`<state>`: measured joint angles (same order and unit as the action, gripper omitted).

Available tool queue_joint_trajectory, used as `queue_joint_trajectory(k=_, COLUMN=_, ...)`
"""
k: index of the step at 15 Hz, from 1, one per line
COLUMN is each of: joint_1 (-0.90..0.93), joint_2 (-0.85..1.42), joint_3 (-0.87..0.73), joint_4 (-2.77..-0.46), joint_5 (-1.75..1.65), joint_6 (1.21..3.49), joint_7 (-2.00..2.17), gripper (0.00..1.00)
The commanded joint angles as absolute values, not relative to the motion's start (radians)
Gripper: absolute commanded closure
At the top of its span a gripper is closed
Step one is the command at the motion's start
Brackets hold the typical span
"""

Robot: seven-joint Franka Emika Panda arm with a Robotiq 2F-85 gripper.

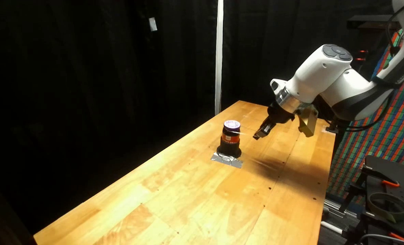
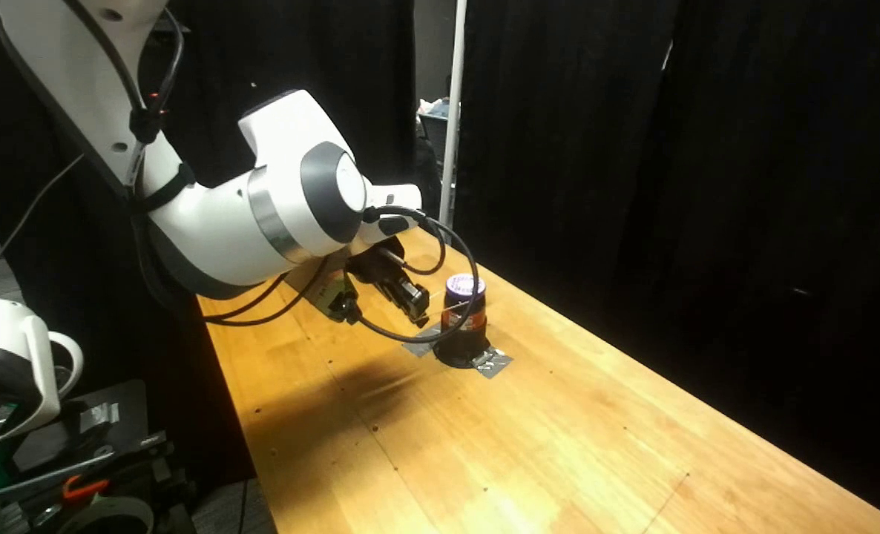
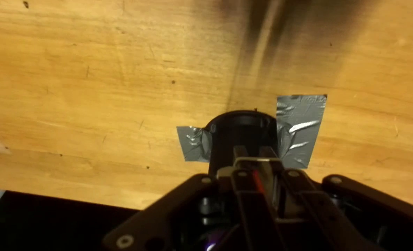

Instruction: Put the rubber band around the base of the cup

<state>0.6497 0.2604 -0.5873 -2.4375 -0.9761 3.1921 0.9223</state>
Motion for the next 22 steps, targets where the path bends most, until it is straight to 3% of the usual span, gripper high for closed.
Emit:
queue_joint_trajectory(k=1, joint_1=0.872, joint_2=0.277, joint_3=-0.863, joint_4=-2.398, joint_5=-1.198, joint_6=3.31, joint_7=1.171, gripper=0.83)
queue_joint_trajectory(k=4, joint_1=1.082, joint_2=0.353, joint_3=-1.098, joint_4=-2.367, joint_5=-1.203, joint_6=3.424, joint_7=1.234, gripper=0.85)
queue_joint_trajectory(k=8, joint_1=1.346, joint_2=0.574, joint_3=-1.366, joint_4=-2.467, joint_5=-0.917, joint_6=3.679, joint_7=1.117, gripper=0.84)
queue_joint_trajectory(k=12, joint_1=1.452, joint_2=0.792, joint_3=-1.368, joint_4=-2.664, joint_5=-0.606, joint_6=3.945, joint_7=1.025, gripper=0.85)
queue_joint_trajectory(k=13, joint_1=1.458, joint_2=0.782, joint_3=-1.342, joint_4=-2.692, joint_5=-0.593, joint_6=3.94, joint_7=1.012, gripper=0.79)
queue_joint_trajectory(k=14, joint_1=1.436, joint_2=0.622, joint_3=-1.275, joint_4=-2.733, joint_5=-0.527, joint_6=3.838, joint_7=0.836, gripper=0.6)
queue_joint_trajectory(k=16, joint_1=1.522, joint_2=0.579, joint_3=-1.4, joint_4=-2.731, joint_5=-0.766, joint_6=3.673, joint_7=0.912, gripper=0.53)
queue_joint_trajectory(k=22, joint_1=1.586, joint_2=0.288, joint_3=-1.515, joint_4=-2.714, joint_5=-1.176, joint_6=3.179, joint_7=0.956, gripper=0.06)
